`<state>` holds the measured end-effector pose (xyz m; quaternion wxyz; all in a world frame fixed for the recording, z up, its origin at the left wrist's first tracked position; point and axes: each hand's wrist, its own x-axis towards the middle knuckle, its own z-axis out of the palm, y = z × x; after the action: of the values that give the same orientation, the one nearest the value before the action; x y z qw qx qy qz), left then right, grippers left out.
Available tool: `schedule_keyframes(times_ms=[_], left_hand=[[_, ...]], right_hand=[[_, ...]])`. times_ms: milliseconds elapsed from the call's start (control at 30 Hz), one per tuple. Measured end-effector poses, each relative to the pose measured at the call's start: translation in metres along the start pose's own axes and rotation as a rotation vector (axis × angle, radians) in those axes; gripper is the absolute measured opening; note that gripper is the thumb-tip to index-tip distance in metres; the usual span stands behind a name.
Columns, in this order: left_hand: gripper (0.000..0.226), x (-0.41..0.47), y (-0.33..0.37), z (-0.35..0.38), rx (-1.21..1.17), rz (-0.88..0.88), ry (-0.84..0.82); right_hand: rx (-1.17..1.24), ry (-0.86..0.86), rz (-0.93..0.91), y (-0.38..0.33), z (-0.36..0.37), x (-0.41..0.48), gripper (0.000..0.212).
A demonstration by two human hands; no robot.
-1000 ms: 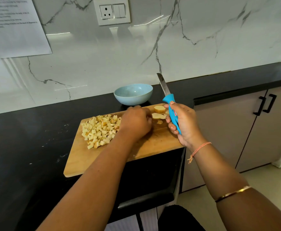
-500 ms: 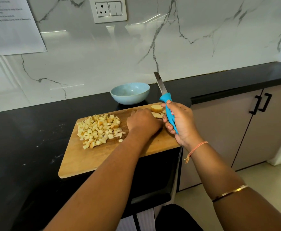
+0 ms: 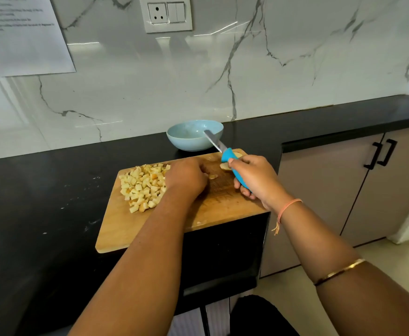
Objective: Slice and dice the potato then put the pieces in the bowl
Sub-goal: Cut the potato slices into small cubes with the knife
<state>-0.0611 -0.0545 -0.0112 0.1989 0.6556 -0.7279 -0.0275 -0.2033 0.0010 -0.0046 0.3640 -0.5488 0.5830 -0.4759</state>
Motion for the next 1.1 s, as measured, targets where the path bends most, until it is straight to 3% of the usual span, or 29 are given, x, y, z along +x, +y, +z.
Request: schedule_keyframes(times_ms=[133, 300, 567, 800, 1100], left_hand=[[0.013, 0.0, 0.0, 0.0, -0.012, -0.008, 0.0], [0.016, 0.0, 0.002, -0.002, -0.088, -0.046, 0.017], [0.019, -0.002, 0.005, 0.0, -0.121, -0.079, -0.012], [0.02, -0.006, 0.009, 0.0, -0.131, -0.117, 0.009], [0.017, -0.004, 0.008, 0.005, -0.126, -0.121, 0.017]], right_hand=[[-0.382, -0.045, -0.039, -0.005, -0.001, -0.014, 0.034], [-0.584, -0.056, -0.067, -0.006, -0.008, -0.042, 0.041], [-0.698, -0.101, -0.065, -0.015, -0.003, -0.06, 0.048], [-0.762, -0.134, -0.02, -0.034, 0.004, -0.061, 0.036], [-0.783, -0.178, -0.019, -0.036, -0.014, -0.084, 0.039]])
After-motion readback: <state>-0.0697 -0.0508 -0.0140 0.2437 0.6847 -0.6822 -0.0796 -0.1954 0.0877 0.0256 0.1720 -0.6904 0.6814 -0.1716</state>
